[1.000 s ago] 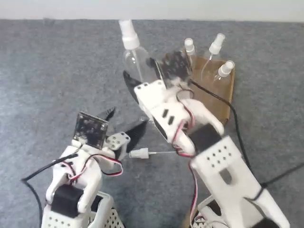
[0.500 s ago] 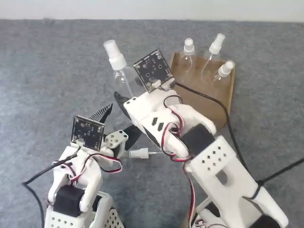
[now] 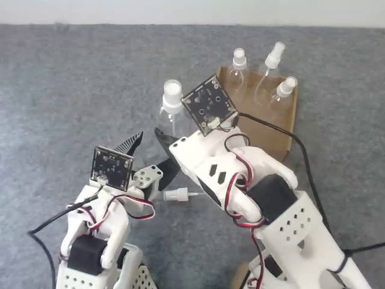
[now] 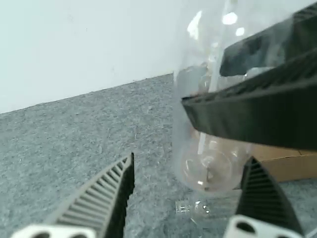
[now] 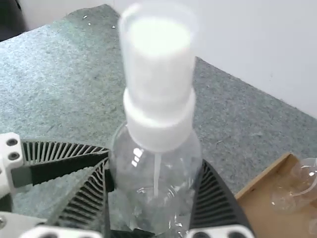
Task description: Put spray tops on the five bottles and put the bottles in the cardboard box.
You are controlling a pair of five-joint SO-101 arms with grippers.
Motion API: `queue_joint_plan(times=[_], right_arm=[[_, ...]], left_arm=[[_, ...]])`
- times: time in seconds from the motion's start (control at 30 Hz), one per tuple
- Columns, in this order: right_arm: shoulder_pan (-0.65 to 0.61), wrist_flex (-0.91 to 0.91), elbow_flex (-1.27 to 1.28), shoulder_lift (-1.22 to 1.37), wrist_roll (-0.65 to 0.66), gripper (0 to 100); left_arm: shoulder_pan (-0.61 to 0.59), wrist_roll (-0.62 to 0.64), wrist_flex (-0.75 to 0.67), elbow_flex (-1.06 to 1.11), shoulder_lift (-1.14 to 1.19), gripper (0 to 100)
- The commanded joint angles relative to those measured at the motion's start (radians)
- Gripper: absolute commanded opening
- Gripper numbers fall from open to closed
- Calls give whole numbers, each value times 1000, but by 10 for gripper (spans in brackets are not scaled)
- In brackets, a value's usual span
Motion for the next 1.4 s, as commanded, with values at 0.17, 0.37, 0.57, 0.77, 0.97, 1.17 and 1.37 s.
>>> queue_joint_plan(times=[0.17, 0.37, 0.57, 0.77, 0.97, 1.17, 1.37], right_arm=[[344, 15, -69, -53, 92, 6], [463, -119, 21, -27, 124, 6], [466, -427, 184, 105, 123, 6], [467, -624, 198, 297, 44, 6], [472, -711, 201, 421, 17, 6], [472, -742, 203, 501, -34, 6], [479, -762, 199, 578, -54, 6]], left_arm=[[-12, 5, -32, 19, -11, 315], [-12, 5, -32, 21, -9, 314], [-20, 6, -26, 47, -11, 313], [-28, 2, -41, 133, -12, 313], [-161, 9, -117, 165, -12, 313], [-170, 6, -193, 228, -12, 313], [-170, 6, -193, 229, -12, 313]])
